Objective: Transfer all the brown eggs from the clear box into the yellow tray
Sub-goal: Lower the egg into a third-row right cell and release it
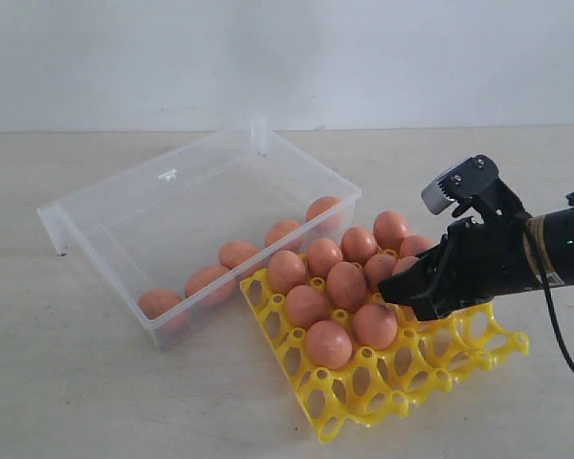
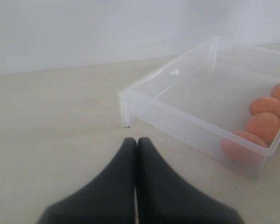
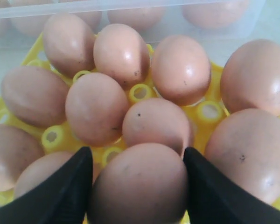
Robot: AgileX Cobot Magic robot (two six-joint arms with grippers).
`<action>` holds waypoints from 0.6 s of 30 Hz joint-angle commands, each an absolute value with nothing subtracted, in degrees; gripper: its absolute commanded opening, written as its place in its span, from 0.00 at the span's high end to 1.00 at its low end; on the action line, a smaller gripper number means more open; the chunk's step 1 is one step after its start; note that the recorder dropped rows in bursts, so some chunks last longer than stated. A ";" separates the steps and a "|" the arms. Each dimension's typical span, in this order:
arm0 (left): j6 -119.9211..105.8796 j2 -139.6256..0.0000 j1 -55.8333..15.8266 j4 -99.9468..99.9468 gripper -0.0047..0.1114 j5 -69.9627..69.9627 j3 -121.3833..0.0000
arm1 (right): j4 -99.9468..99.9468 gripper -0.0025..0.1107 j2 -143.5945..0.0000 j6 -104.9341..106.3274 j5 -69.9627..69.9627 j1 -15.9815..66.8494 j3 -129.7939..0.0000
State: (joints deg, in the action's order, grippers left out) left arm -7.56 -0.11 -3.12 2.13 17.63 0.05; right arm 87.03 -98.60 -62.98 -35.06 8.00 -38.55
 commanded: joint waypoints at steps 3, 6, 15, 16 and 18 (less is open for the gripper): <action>-7.58 0.00 -2.94 2.02 1.00 17.39 0.00 | 86.41 0.53 -98.45 -62.31 -35.08 7.99 -38.38; -7.58 0.00 -2.94 2.02 1.00 17.39 0.00 | 86.41 0.46 -98.45 -62.72 -35.30 7.99 -38.38; -7.58 0.00 -2.94 2.02 1.00 17.39 0.00 | 84.99 0.45 -98.45 -63.88 -35.40 7.99 -38.38; -7.58 0.00 -2.94 2.02 1.00 17.39 0.00 | 84.14 0.45 -98.34 -64.57 -35.54 7.99 -38.48; -7.58 0.00 -2.94 2.02 1.00 17.39 0.00 | 82.82 0.45 -97.33 -66.12 -36.03 7.99 -38.48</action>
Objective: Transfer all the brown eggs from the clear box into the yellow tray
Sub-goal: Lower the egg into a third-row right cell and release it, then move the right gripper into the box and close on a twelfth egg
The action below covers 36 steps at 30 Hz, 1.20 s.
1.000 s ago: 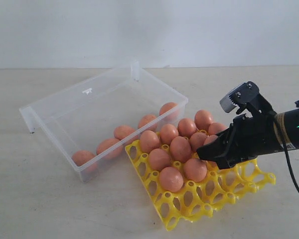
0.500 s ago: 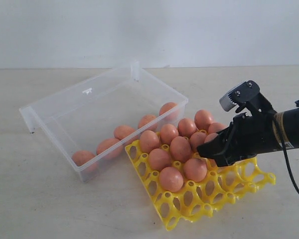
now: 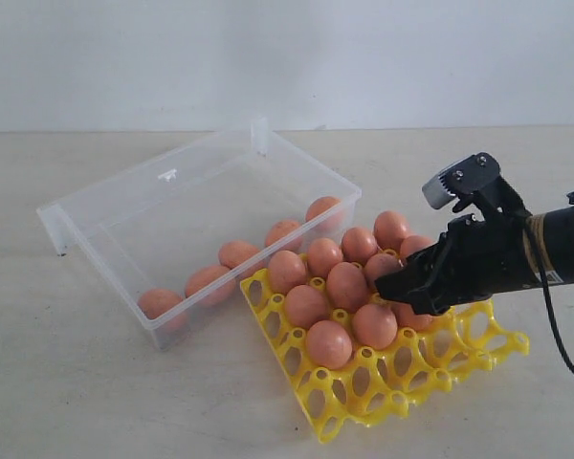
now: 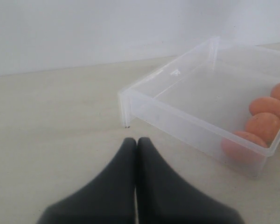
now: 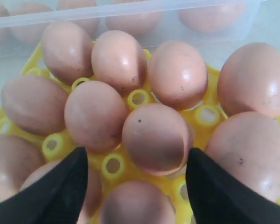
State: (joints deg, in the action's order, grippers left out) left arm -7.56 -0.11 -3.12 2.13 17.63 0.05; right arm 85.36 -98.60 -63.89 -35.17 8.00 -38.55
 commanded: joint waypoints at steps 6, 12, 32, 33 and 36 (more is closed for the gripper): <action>-7.58 0.00 -2.94 2.02 1.00 17.39 0.00 | 80.93 0.45 -90.39 -70.17 -41.95 7.99 -38.48; -7.58 0.00 -2.94 2.02 1.00 17.39 0.00 | 61.38 0.75 -82.62 -79.28 -58.51 9.99 -42.74; -7.58 0.00 -2.94 2.02 1.00 17.39 0.00 | -2.16 0.98 -124.91 7.85 64.05 44.13 -118.06; -7.58 0.00 -2.94 2.02 1.00 17.39 0.00 | -2.16 0.98 -126.88 8.32 64.82 43.67 -120.88; -7.58 0.00 -2.94 2.02 1.00 17.39 0.00 | -2.43 0.93 -130.31 9.59 67.31 43.06 -125.07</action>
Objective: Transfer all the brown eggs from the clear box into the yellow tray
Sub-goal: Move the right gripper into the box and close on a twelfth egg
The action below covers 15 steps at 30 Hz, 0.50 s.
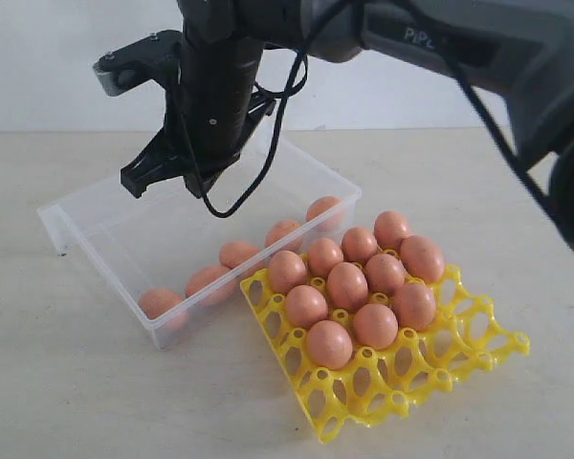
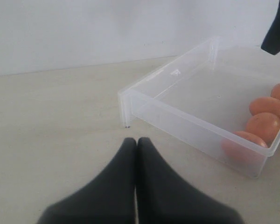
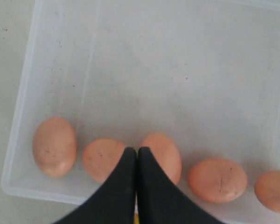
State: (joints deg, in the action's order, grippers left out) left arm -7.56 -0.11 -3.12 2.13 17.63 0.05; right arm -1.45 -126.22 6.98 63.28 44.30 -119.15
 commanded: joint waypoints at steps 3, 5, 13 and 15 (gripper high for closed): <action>-7.58 0.00 -2.94 2.02 1.00 17.39 0.00 | -3.51 0.76 -131.92 11.40 67.89 42.95 -126.32; -7.58 0.00 -2.94 2.02 1.00 17.39 0.00 | -4.03 0.61 -132.59 13.50 67.52 42.95 -126.32; -7.58 0.00 -2.94 2.02 1.00 17.39 0.00 | 0.00 0.42 -137.31 18.03 63.11 41.84 -126.19; -7.58 0.00 -2.94 2.02 1.00 17.39 0.00 | 1.07 0.42 -137.74 17.30 63.60 41.69 -126.19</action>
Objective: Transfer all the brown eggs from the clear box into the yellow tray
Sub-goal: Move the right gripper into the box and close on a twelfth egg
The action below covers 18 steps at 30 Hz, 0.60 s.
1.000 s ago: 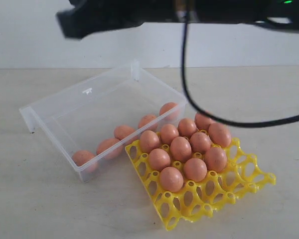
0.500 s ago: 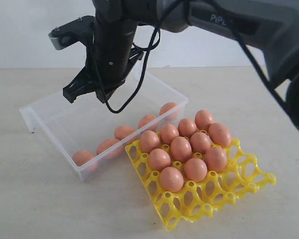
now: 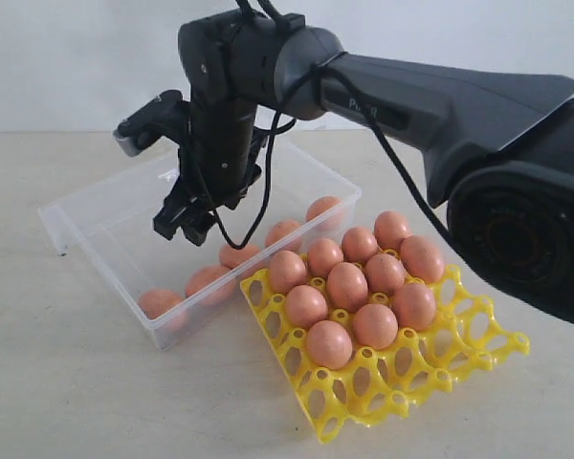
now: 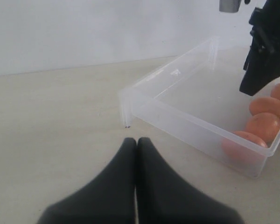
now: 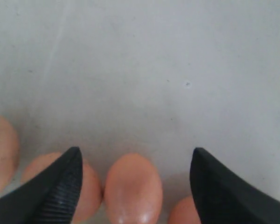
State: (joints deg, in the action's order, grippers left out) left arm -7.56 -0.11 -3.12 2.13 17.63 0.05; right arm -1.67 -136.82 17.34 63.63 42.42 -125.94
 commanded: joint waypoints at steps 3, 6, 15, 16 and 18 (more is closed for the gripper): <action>-7.58 0.00 -2.94 2.02 1.00 17.39 0.00 | 1.80 0.42 -137.83 16.56 64.01 41.69 -126.19; -7.58 0.00 -2.94 2.02 1.00 17.39 0.00 | 1.80 0.42 -137.83 16.56 63.88 41.69 -126.19; -7.58 0.00 -2.94 2.02 1.00 17.39 0.00 | 1.77 0.42 -143.17 14.48 65.35 41.59 -126.19; -7.58 0.00 -2.94 2.02 1.00 17.39 0.00 | 1.77 0.42 -143.80 13.84 65.35 41.20 -126.19; -7.58 0.00 -2.94 2.02 1.00 17.39 0.00 | 1.77 0.43 -144.59 10.71 65.87 40.57 -126.19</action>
State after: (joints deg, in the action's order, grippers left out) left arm -7.56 -0.11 -3.12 2.13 17.63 0.05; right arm 1.17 -143.67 13.26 65.20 41.51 -126.08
